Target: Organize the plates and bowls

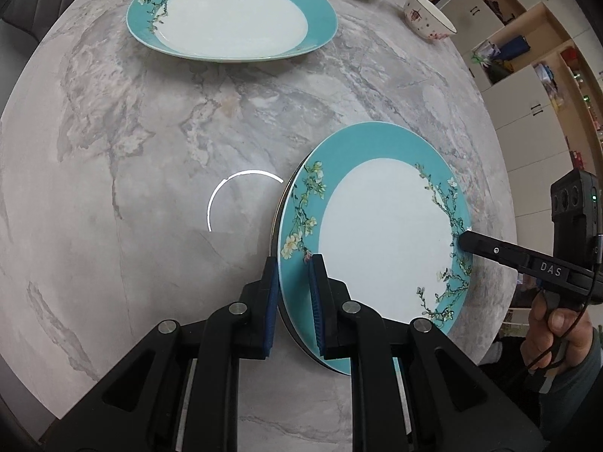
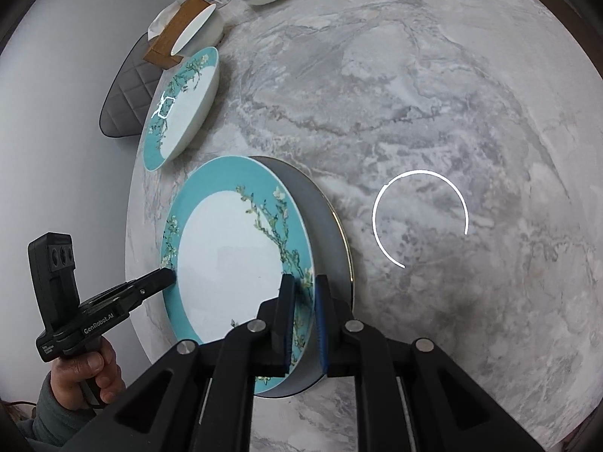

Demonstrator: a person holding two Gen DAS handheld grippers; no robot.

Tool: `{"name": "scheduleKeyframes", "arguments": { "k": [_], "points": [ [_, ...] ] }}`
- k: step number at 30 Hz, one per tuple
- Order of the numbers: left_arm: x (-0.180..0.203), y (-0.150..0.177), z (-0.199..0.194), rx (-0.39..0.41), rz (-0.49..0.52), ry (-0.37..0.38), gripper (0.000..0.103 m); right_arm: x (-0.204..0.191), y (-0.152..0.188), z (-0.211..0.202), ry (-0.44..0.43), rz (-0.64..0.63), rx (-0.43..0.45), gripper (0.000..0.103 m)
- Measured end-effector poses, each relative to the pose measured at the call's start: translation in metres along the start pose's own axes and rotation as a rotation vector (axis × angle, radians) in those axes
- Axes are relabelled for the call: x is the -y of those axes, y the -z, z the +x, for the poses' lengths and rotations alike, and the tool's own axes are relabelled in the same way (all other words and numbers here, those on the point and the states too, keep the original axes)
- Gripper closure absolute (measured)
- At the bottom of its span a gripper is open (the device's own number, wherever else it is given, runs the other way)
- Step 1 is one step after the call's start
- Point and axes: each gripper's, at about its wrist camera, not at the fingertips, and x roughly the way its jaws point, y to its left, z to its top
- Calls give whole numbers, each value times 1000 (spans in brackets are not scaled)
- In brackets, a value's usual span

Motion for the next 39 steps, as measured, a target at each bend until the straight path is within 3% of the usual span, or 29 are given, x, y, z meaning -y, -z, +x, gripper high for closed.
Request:
{"name": "scheduleKeyframes", "arguments": {
  "k": [5,10,24,26,27,30,37,39],
  "points": [
    [6,-5,2,9,33,-18,89,0,6,-1,12,-3,25,90],
    [20,0,5,18,94,-87,89,-6,14,-3,62,-30,28,90],
    [23,-5,7,28,90,-96,88,-26,13,1,216,-131,37,83],
    [22,-5,7,25,81,-97,87,-29,14,1,234,-145,37,78],
    [21,-4,7,26,79,-100,84,-31,15,0,249,-157,42,71],
    [16,-2,11,12,60,-103,64,-33,15,2,288,-171,46,68],
    [11,0,-3,47,26,-99,63,-24,14,-9,274,-136,64,68],
    [7,-3,-14,68,5,-95,60,-21,10,-19,258,-124,92,60]
  ]
}}
